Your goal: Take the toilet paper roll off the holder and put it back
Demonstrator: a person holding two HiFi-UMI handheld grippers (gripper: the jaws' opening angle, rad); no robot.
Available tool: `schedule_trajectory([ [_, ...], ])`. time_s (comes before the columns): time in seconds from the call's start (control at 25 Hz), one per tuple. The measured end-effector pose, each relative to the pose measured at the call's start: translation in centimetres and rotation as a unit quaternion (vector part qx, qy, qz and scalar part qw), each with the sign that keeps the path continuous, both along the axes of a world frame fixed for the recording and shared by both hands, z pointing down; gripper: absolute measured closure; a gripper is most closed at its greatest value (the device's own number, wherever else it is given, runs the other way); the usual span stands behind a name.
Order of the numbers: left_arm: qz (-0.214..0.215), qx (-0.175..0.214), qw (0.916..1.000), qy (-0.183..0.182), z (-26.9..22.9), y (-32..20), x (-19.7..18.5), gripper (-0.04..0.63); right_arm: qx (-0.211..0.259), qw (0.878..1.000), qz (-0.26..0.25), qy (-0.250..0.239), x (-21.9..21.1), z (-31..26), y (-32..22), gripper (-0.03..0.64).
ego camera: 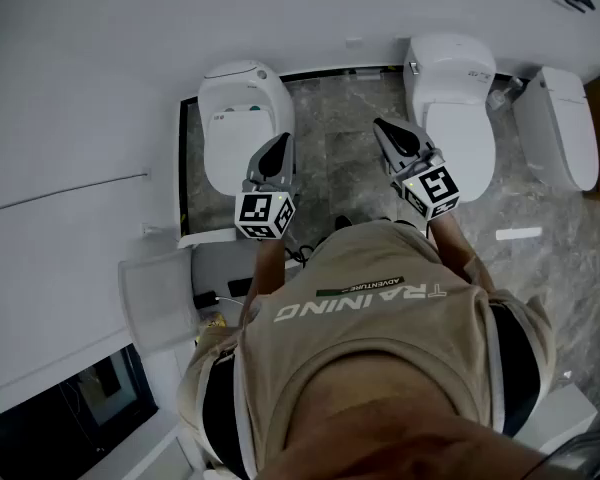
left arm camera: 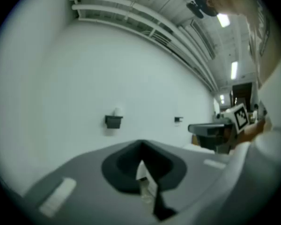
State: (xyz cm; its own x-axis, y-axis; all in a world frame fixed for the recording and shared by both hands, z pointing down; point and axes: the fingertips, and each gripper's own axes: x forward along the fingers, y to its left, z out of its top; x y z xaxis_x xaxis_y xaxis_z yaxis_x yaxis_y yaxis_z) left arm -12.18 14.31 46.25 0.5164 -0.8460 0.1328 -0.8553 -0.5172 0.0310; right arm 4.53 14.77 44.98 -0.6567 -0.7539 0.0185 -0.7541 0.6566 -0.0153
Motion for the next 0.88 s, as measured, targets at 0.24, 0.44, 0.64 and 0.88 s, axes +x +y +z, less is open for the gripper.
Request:
schedule_trajectory([
  [0.24,0.018,-0.007,0.9998,0.004,0.0,-1.7,0.4,0.595,-0.002,1.000,0.010,-0.009,-0.5,-0.6,-1.9,0.603],
  [0.44,0.035,-0.006,0.9994,-0.007,-0.2,-3.4,-0.4,0.595,-0.006,1.000,0.022,-0.004,-1.0,-0.4,-3.0,0.603],
  [0.64,0.045,-0.003,0.9990,-0.005,-0.2,-4.5,-1.7,0.595,-0.007,0.999,0.038,-0.004,-1.9,-0.2,-3.9,0.603],
  [0.88,0.065,-0.016,0.9977,0.001,1.1,-5.6,-3.9,0.595,-0.013,0.998,0.063,0.009,-4.5,1.2,-4.9,0.603],
])
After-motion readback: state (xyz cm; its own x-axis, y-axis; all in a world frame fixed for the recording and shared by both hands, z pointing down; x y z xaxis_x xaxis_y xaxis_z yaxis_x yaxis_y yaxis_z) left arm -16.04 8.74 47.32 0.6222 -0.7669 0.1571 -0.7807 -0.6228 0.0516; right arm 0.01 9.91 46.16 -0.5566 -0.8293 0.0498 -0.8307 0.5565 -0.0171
